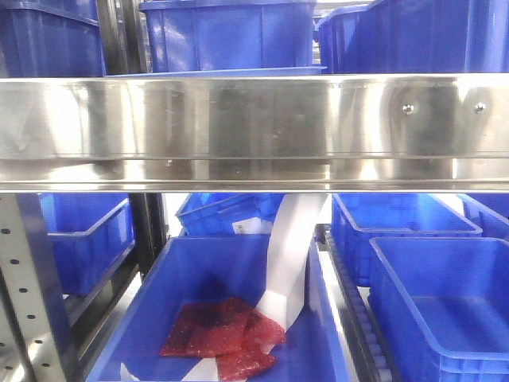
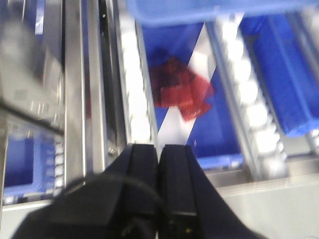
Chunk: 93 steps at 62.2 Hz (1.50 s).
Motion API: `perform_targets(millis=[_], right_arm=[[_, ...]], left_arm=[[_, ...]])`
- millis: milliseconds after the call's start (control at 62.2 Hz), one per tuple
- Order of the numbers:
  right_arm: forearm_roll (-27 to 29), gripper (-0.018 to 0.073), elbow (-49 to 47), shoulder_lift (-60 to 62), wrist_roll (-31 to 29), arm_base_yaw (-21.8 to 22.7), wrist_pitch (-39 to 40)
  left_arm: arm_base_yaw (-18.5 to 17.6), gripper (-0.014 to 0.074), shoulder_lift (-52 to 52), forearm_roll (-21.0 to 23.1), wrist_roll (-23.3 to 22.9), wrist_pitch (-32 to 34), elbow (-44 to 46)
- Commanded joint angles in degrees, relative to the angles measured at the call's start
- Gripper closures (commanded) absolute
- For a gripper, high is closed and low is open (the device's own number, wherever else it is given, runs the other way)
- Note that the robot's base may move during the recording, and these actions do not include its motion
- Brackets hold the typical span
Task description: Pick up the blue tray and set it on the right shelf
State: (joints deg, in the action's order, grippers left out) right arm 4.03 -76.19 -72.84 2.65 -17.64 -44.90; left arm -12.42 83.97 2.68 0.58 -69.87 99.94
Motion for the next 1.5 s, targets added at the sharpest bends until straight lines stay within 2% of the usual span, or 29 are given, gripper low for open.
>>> perform_targets(millis=[0,306,450,547,659,836,1303,1367,1480], right_arm=[[-1.52,0.0501,6.26,7.32,-0.74,0.08,8.57],[-4.99,0.0501,36.11,29.51,-0.74,0.08,26.37],[-5.20,0.0501,46.89,39.47,-0.74,0.08,35.41],[-5.20,0.0501,52.09,44.95,-0.74,0.08,41.15],[-5.20,0.0501,54.87,49.42,-0.74,0.08,45.50],[-5.20,0.0501,55.11,50.11,-0.74,0.08,45.95],[-5.20,0.0501,55.11,50.11,-0.74,0.08,45.63],[-5.20,0.0501,55.11,50.11,-0.74,0.08,45.63],[-5.20,0.0501,55.11,50.11,-0.74,0.08,45.63]], left_arm=[[-0.35,0.0645,-7.01,0.39,1.33,8.58,-5.79],[-0.35,0.0645,-32.14,3.23,1.66,39.96,-43.90],[-0.35,0.0645,-44.69,4.02,1.66,51.08,-59.71],[-0.35,0.0645,-52.39,3.77,1.66,55.37,-67.43],[-0.35,0.0645,-60.44,3.77,1.66,58.06,-72.90],[-0.35,0.0645,-67.29,4.16,1.66,58.17,-74.49],[-0.35,0.0645,-67.78,4.16,1.66,58.07,-74.72],[0.79,0.0645,-68.52,3.60,1.66,57.03,-74.76],[5.72,0.0645,-72.32,3.60,1.66,55.61,-77.32]])
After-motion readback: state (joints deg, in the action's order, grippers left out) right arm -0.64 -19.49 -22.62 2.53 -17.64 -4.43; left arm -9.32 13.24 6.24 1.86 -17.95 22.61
